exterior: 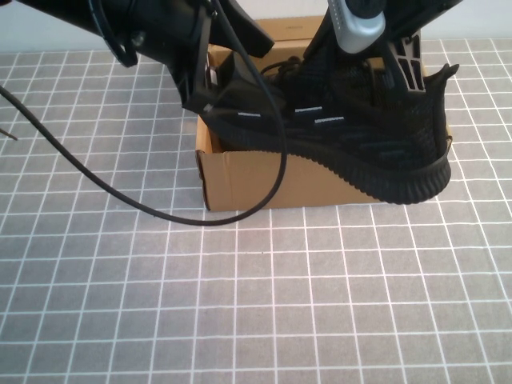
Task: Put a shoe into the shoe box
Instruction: Hand over the shoe, then place the shoe in the shoe box
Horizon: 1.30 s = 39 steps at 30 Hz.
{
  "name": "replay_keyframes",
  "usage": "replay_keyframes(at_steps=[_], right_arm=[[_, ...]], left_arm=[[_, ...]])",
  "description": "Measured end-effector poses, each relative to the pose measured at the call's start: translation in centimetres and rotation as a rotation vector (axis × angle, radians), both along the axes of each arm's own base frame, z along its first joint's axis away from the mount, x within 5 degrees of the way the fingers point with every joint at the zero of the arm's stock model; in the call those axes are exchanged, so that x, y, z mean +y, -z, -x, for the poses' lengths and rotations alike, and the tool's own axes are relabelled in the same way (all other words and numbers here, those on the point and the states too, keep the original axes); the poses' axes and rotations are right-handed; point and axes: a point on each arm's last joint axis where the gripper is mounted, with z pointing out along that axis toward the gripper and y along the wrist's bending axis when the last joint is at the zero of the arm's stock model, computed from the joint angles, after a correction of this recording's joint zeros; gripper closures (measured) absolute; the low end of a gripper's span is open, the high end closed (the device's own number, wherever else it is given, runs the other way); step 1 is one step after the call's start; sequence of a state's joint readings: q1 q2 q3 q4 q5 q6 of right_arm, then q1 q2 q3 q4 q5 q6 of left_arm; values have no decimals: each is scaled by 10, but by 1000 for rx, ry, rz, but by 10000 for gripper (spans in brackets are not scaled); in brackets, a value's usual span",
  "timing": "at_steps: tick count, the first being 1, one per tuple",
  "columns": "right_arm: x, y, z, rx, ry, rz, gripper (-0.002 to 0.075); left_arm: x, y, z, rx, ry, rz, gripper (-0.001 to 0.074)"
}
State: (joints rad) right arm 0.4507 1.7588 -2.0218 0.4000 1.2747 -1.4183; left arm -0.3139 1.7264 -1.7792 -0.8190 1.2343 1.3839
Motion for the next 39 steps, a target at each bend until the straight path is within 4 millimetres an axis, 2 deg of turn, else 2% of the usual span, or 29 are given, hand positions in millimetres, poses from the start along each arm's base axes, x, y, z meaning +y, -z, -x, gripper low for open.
replay_keyframes(at_steps=[9, 12, 20, 39], right_arm=[[1, -1, 1, -13, -31, -7, 732], [2, -1, 2, -15, -43, -14, 732], [3, -1, 2, -12, -54, -16, 732], [4, -2, 3, -4, -63, -37, 732]], left_arm=[[-3, 0, 1, -28, 30, -3, 210], [-6, 0, 3, -31, 41, -4, 213], [-15, 15, 8, -5, 88, -25, 215], [-15, 17, 8, -12, 94, -23, 216]])
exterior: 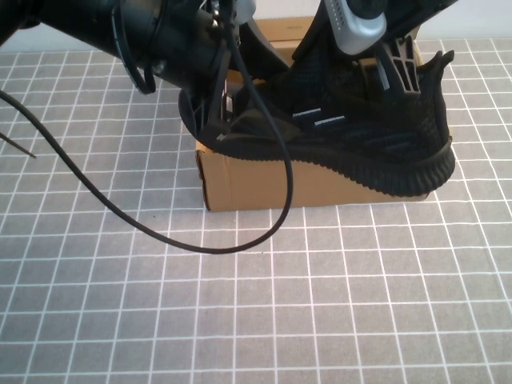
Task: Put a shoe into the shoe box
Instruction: Place the shoe in the shoe box
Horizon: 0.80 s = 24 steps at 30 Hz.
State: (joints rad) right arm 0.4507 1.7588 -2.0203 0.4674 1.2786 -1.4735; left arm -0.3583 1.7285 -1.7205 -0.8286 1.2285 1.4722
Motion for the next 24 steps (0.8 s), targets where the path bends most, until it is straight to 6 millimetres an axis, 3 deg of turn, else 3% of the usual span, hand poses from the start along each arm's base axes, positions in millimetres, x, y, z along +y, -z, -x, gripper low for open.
replay_keyframes(at_steps=[11, 24], right_arm=[[0, 4, 0, 11, 3, 5, 732], [-2, 1, 4, -23, -26, 15, 732]], left_arm=[[1, -11, -3, -8, -32, -5, 187], [-5, 12, -18, 70, -38, -13, 154]])
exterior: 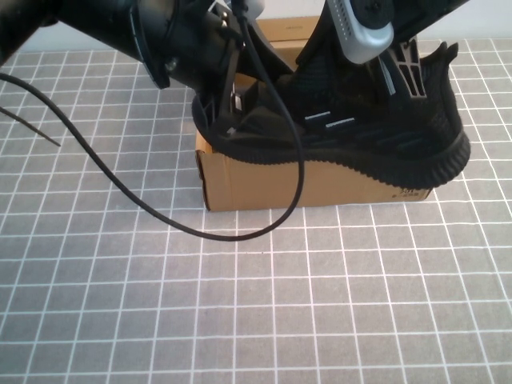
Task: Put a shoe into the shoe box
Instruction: Place the shoe in the shoe box
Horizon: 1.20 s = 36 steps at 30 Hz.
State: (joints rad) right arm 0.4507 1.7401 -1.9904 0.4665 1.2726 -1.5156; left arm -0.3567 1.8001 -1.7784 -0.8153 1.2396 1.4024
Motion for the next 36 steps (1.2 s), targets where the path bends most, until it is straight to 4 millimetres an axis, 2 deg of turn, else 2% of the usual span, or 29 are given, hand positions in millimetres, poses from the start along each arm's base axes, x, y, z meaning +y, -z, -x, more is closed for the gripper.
replay_keyframes(at_steps=[9, 15, 23, 26, 31, 33, 36], right_arm=[[-1, 0, 1, -2, 1, 0, 732], [-1, 0, 0, -4, 2, -1, 732], [-1, 2, 0, 1, 3, 5, 732], [-1, 2, 0, 0, 4, 8, 732], [-1, 3, -1, 47, 57, -7, 730], [-2, 3, -1, 75, 87, -14, 715], [-3, 2, 0, 116, 140, -34, 632]], left_arm=[[-3, 1, -1, 18, 15, 40, 163], [-4, 3, -2, 27, 16, 41, 293], [-7, 9, -6, 106, -24, 57, 348], [-7, 10, -6, 114, -26, 60, 413], [-8, 9, -6, 120, -25, 70, 631], [-8, 9, -6, 131, -34, 72, 671], [-7, 14, -9, 163, -70, 46, 692]])
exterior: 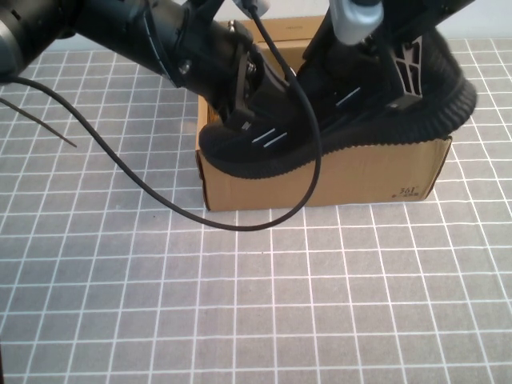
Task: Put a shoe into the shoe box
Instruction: Place the shoe in the shoe box
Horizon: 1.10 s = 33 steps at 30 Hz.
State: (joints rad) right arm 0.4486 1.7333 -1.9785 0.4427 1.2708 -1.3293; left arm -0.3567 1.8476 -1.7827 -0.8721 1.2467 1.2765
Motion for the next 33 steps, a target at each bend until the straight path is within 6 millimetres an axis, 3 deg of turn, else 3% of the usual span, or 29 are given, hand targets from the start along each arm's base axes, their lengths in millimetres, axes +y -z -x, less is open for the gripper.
replay_keyframes(at_steps=[5, 10, 14, 20, 23, 28, 33], right_arm=[[-2, -3, 0, 63, 103, -27, 414], [-13, -21, 7, 49, 223, -40, 375], [-31, -51, 31, 36, 372, -104, 439], [-61, -74, 65, 107, 671, -228, 678], [-71, -73, 82, 175, 766, -274, 722], [-82, -54, 106, 285, 855, -285, 739], [-102, -35, 142, 329, 922, -283, 741]], left_arm=[[2, 4, -1, 16, -21, -31, 699], [2, 4, -2, 20, -30, -35, 702], [2, 3, -7, -20, -74, -30, 705], [1, 4, -23, -131, -165, -1, 706], [2, 2, -30, -228, -191, 6, 706], [-1, -2, -37, -419, -165, -6, 706], [-13, 12, -41, -471, -100, -20, 707]])
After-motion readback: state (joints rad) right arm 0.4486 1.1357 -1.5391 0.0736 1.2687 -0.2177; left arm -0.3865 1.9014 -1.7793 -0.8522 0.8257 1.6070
